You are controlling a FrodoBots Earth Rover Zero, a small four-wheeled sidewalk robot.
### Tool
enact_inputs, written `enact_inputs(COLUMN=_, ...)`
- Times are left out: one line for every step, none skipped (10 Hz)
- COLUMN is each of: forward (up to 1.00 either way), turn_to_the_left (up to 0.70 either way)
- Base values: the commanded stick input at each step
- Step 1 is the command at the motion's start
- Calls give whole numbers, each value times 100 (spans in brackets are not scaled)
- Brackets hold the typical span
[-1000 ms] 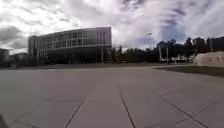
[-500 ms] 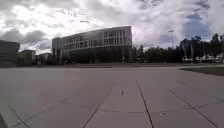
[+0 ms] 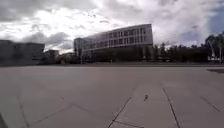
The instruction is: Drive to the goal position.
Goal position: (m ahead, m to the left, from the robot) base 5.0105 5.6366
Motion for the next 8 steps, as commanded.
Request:
enact_inputs(forward=70, turn_to_the_left=36)
enact_inputs(forward=70, turn_to_the_left=36)
enact_inputs(forward=70, turn_to_the_left=36)
enact_inputs(forward=70, turn_to_the_left=36)
enact_inputs(forward=70, turn_to_the_left=36)
enact_inputs(forward=70, turn_to_the_left=36)
enact_inputs(forward=70, turn_to_the_left=36)
enact_inputs(forward=70, turn_to_the_left=34)
